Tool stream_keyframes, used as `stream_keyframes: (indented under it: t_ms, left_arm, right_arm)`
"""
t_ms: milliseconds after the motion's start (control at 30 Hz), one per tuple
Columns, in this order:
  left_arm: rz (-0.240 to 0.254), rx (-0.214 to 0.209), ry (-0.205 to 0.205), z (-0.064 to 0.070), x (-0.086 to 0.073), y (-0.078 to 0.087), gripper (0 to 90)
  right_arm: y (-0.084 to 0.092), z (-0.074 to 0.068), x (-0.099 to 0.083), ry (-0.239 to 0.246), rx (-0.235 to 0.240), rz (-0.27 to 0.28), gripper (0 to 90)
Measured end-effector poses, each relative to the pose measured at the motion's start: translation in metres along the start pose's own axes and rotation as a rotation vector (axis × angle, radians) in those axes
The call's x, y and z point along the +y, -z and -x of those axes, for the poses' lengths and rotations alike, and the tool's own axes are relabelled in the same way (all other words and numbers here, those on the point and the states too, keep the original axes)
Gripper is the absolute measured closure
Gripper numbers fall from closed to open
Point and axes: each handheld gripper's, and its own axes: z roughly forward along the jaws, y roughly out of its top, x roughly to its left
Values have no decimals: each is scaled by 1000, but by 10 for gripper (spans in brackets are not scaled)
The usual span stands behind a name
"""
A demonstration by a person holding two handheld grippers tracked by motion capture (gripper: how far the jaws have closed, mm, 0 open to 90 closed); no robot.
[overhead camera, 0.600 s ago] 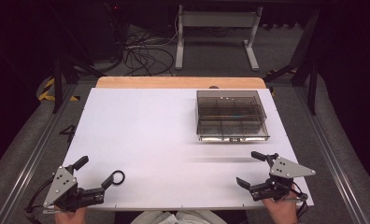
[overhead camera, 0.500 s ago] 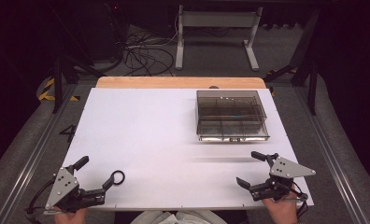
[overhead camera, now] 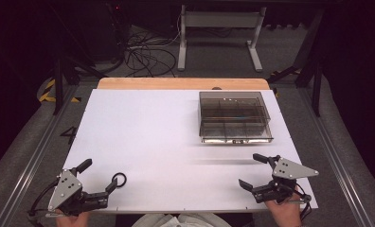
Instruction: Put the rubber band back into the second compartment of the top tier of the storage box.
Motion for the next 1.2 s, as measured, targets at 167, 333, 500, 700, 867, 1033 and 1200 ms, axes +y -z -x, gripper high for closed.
stream_keyframes:
  t_ms: [167, 333, 500, 700, 867, 1033, 1200]
  left_arm:
    - [7, -11, 16, -3, -1, 0, 15]
    - [7, -7, 5, -2, 0, 1, 15]
    - [8, -8, 1, -1, 0, 1, 15]
    - [8, -9, 1, -2, 0, 1, 15]
    - [6, -11, 1, -2, 0, 0, 15]
    - [9, -9, 5, -3, -1, 1, 15]
    - [12, -5, 3, -3, 0, 1, 15]
  right_arm:
    - [-1, 0, 1, 2, 4, -6, 32]
    - [0, -1, 2, 9, 3, -8, 35]
    - [-1, -1, 5, 16, 8, -9, 37]
    - [-6, -2, 18, 37, 13, -28, 37]
    - [-8, -2, 28, 36, 28, -14, 38]
    - [-7, -2, 32, 40, 25, -11, 40]
    - [-8, -2, 33, 43, 29, -15, 41]
